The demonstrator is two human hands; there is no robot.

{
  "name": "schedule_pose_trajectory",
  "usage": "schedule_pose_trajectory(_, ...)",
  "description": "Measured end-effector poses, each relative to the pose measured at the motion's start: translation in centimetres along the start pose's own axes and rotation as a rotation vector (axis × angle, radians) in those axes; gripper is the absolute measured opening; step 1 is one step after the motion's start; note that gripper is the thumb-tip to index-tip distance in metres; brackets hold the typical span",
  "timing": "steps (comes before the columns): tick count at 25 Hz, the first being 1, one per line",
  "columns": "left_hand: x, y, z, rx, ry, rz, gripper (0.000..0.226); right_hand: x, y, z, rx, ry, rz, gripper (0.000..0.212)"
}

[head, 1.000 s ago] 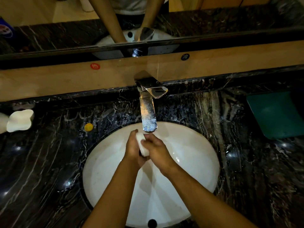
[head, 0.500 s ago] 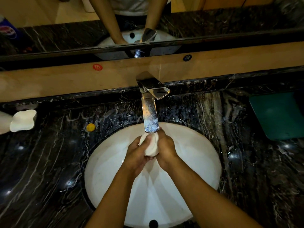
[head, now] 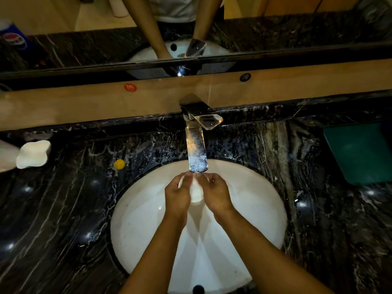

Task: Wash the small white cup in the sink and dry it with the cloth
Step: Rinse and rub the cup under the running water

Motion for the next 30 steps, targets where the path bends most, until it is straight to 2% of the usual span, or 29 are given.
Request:
schedule_pose_trajectory(2, -0.1, -0.6, 0.7, -0.077, -0.077, -0.077, 0.020, 0.0, 0.2, 0.0, 0.011, -0.040, 0.006, 0.017)
schedule_pose_trajectory(3, -0.1, -0.8, 1.0, -0.131, -0.137, -0.104, 0.022, -0.1, 0.3, 0.2, 0.058, -0.089, 0.018, 0.022)
schedule_pose_trajectory(5, -0.3, -0.5, 1.2, -0.232, -0.265, -0.097, 0.029, -0.4, 0.6, 0.6, 0.249, -0.204, 0.049, 0.045)
schedule_pose_trajectory(7, -0.3, -0.1, 1.0, -0.272, -0.321, -0.063, 0.037, -0.5, 1.0, 0.6, 0.353, -0.260, 0.050, 0.059)
schedule_pose_trajectory(9, -0.2, -0.1, 0.5, -0.196, -0.230, -0.035, 0.033, -0.7, 1.0, 0.3, 0.246, -0.230, -0.006, 0.051)
schedule_pose_trajectory(12, -0.3, -0.5, -0.1, -0.072, -0.022, -0.037, 0.013, -0.8, 0.5, -0.1, 0.013, -0.073, -0.092, 0.024)
schedule_pose_trajectory(14, -0.6, -0.9, 0.5, -0.115, -0.058, -0.072, 0.011, -0.6, 0.0, -0.6, -0.031, 0.003, -0.099, 0.018)
schedule_pose_trajectory(16, -0.7, -1.2, 1.3, -0.225, -0.183, -0.128, 0.023, -0.2, 0.1, -1.2, 0.013, 0.002, -0.040, 0.022)
schedule_pose_trajectory(18, -1.0, -0.8, 1.8, -0.315, -0.303, -0.134, 0.042, -0.3, 0.6, -1.1, 0.183, -0.097, 0.048, 0.039)
schedule_pose_trajectory(20, -1.0, -0.6, 1.6, -0.270, -0.279, -0.108, 0.048, -0.8, 1.0, -0.6, 0.317, -0.220, 0.088, 0.061)
schedule_pose_trajectory(22, -0.8, -0.3, 0.8, -0.153, -0.141, -0.075, 0.039, -1.4, 1.2, -0.1, 0.317, -0.283, 0.072, 0.067)
schedule_pose_trajectory(25, -0.8, -0.2, 0.3, -0.045, 0.012, -0.059, 0.018, -1.8, 0.9, -0.2, 0.133, -0.194, -0.017, 0.061)
schedule_pose_trajectory(27, -1.0, -0.4, 1.2, -0.096, -0.024, -0.077, 0.007, -1.5, 0.1, -0.7, 0.022, -0.082, -0.067, 0.057)
schedule_pose_trajectory(30, -1.4, -1.3, 2.2, -0.248, -0.109, -0.165, 0.029, -0.5, -0.4, -1.5, -0.064, 0.036, -0.067, 0.037)
Point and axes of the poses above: each hand's wrist, its own x-axis towards the middle knuckle, its own z-axis out of the palm, y = z × x, the point moved 9 cm from there along x, towards the middle knuckle, and after that the axes turned 8 degrees about x, right-handed, at the moved point
